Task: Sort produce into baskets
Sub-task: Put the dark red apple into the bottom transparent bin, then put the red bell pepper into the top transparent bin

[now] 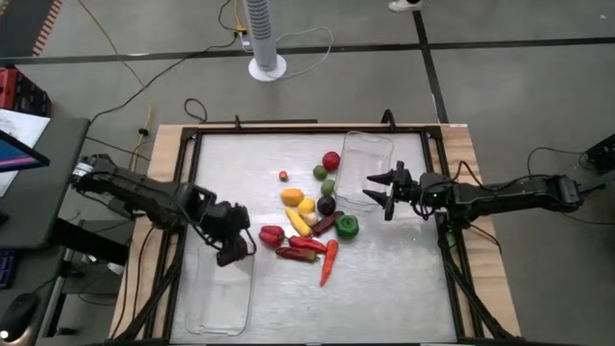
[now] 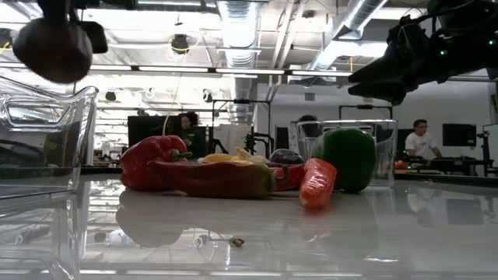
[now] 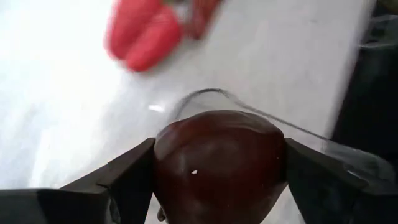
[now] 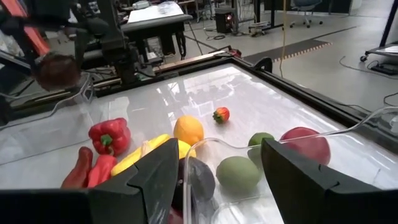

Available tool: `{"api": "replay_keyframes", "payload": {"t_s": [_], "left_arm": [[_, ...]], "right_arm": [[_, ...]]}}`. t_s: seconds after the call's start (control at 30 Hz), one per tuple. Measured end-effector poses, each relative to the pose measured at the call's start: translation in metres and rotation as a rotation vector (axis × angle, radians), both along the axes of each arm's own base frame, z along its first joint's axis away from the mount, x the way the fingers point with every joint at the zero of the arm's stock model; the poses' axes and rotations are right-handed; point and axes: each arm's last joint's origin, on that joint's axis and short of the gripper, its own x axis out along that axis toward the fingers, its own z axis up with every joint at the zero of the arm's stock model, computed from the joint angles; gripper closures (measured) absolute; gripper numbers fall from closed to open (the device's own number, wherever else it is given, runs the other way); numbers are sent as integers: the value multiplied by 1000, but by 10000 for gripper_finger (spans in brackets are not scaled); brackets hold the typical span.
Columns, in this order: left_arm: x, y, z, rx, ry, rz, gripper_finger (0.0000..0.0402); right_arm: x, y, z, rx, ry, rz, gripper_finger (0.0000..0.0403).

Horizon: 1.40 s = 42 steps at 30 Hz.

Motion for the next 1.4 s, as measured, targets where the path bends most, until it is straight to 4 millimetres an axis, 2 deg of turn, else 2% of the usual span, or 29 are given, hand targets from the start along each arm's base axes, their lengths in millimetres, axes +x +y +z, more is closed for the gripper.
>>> {"api": "replay_keyframes", "payload": {"t_s": [0.3,0.47,0.67,0.83,0.97,1.13,1.4], "left_arm": [[10,-7,-16,-40,109,-3,8],[16,0,-17,-32,93,-29,13],[35,28,-16,186,-67,37,15],[60,38,-37,269,-52,-26,16],[76,37,-61,326,24,-102,16],[95,25,-71,357,38,-263,16],[104,17,-88,404,90,-403,16]], "right_arm": [[0,-1,2,-9,-24,-9,147],[0,-1,2,-14,-12,-9,147],[0,-2,2,-19,-14,-19,147],[0,-3,1,-5,-14,-26,147],[0,-3,1,14,-17,-27,147],[0,-3,1,15,-17,-27,147],[0,-2,1,22,-18,-27,147]]}}
